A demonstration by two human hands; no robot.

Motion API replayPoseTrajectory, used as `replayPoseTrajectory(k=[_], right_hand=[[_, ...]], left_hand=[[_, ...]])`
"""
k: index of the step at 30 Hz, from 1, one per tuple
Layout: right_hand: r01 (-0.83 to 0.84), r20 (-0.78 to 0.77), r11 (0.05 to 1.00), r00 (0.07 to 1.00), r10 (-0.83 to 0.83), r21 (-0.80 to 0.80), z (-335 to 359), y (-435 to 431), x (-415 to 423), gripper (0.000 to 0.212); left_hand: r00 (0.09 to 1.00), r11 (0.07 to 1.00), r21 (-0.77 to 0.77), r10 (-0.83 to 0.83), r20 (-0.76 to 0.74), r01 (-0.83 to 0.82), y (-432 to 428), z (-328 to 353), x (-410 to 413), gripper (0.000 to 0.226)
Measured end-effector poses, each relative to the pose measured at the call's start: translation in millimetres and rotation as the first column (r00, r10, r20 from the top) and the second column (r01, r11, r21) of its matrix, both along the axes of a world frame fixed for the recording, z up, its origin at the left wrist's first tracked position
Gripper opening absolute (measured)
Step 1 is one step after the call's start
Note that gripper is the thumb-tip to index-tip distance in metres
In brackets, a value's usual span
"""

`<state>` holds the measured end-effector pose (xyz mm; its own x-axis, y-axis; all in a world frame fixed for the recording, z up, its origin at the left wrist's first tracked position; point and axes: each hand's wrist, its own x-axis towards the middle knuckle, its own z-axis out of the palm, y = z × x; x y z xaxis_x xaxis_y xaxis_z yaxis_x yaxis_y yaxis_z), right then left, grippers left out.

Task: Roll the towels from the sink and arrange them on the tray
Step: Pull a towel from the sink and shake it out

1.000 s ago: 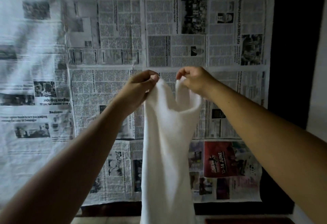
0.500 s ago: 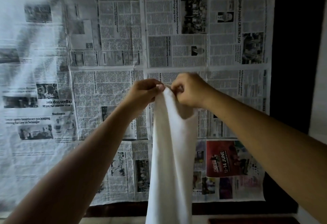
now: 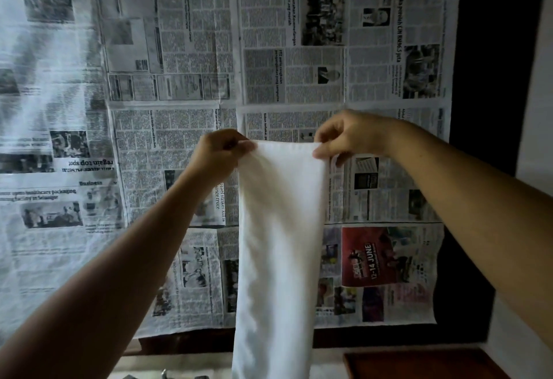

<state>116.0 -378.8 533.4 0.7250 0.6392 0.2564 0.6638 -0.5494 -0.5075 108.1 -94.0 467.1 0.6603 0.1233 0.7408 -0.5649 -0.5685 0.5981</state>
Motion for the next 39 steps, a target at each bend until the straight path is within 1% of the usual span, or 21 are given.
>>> replayPoseTrajectory(k=[2,5,8,11,13,16,18,20,22,24,27,28,30,31,32,34,35,36,37,38,39], right_hand=[[0.028,0.112,0.991,0.993,-0.044,0.132,0.1,-0.3,0.3,0.012],[0.032,0.215,0.971,0.973,-0.085,0.239,0.7,4.7,0.8,0.011],[0.055,0.254,0.937,0.956,-0.149,0.346,2.5,10.6,2.5,0.008],[0.069,0.269,0.908,0.943,-0.194,0.414,4.1,12.1,1.8,0.006],[0.073,0.252,0.89,0.946,-0.205,0.451,4.5,11.8,1.6,0.007],[0.063,0.207,0.863,0.96,-0.191,0.502,4.7,10.1,1.9,0.014],[0.065,0.14,0.842,0.976,-0.164,0.535,4.0,6.9,3.1,0.017],[0.096,0.05,0.829,0.988,-0.147,0.55,2.5,1.5,4.2,0.021],[0.109,-0.03,0.825,0.993,-0.111,0.555,1.2,-5.1,5.1,0.027],[0.099,-0.076,0.821,0.995,-0.068,0.562,-1.6,-11.6,4.1,0.029],[0.104,-0.029,0.836,0.994,-0.105,0.539,-6.4,-18.1,-0.3,0.025],[0.115,-0.001,0.84,0.991,-0.134,0.53,-10.7,-18.6,-1.0,0.024],[0.155,0.031,0.833,0.979,-0.202,0.531,-22.4,-15.9,1.2,0.023],[0.192,0.04,0.828,0.968,-0.249,0.527,-30.8,-13.1,4.5,0.022],[0.23,0.047,0.827,0.955,-0.294,0.514,-40.9,-9.4,7.7,0.022],[0.291,0.031,0.829,0.937,-0.347,0.478,-64.1,-0.9,17.1,0.023],[0.323,-0.004,0.821,0.931,-0.364,0.47,-77.1,2.9,24.0,0.022],[0.355,-0.05,0.804,0.924,-0.378,0.478,-89.2,7.4,31.1,0.021],[0.384,-0.093,0.778,0.915,-0.392,0.498,-100.5,12.0,39.6,0.02],[0.406,-0.115,0.75,0.905,-0.409,0.522,-110.2,15.8,49.0,0.019],[0.415,-0.117,0.724,0.897,-0.426,0.55,-116.7,19.2,58.9,0.02]], left_hand=[[1.0,0.999,-0.03,0.022,0.003,-0.022,4.2,4.8,-2.4,0.013],[0.998,0.997,-0.032,0.066,0.016,-0.066,6.0,12.8,-7.4,0.008],[0.996,0.995,-0.05,0.089,0.001,-0.089,2.9,21.6,-13.0,0.009],[0.998,0.985,-0.169,0.039,-0.055,-0.047,-0.8,29.9,-19.5,0.019],[0.997,0.965,-0.261,-0.01,-0.076,-0.011,-5.6,34.3,-25.3,0.019],[0.994,0.944,-0.329,-0.053,-0.097,0.018,-14.8,37.0,-35.4,0.02],[0.989,0.929,-0.368,-0.093,-0.114,0.045,-17.8,36.2,-37.4,0.018],[0.982,0.92,-0.384,-0.134,-0.132,0.074,-20.0,32.8,-38.4,0.017],[0.976,0.929,-0.356,-0.159,-0.149,0.097,-21.3,27.8,-40.2,0.019],[0.968,0.949,-0.287,-0.187,-0.169,0.133,-20.7,23.8,-46.8,0.021],[0.954,0.976,-0.127,-0.201,-0.223,0.176,-18.2,25.3,-57.0,0.03],[0.954,0.986,-0.047,-0.166,-0.25,0.159,-18.8,25.0,-57.2,0.035],[0.96,0.983,0.167,-0.024,-0.279,0.073,-22.3,23.8,-51.9,0.041],[0.957,0.954,0.3,0.071,-0.28,0.017,-25.7,21.9,-46.6,0.041],[0.947,0.897,0.441,0.168,-0.274,-0.032,-30.0,18.0,-39.4,0.039],[0.923,0.735,0.671,0.319,-0.214,-0.098,-37.7,5.5,-20.0,0.032],[0.916,0.649,0.75,0.367,-0.163,-0.127,-40.9,-4.7,-6.8,0.029],[0.909,0.582,0.798,0.402,-0.112,-0.159,-42.6,-15.4,6.3,0.027],[0.901,0.547,0.816,0.427,-0.079,-0.188,-44.2,-26.4,18.8,0.027],[0.892,0.547,0.808,0.448,-0.064,-0.218,-45.4,-36.3,30.6,0.027],[0.885,0.574,0.779,0.463,-0.053,-0.254,-46.1,-43.1,39.9,0.027]])
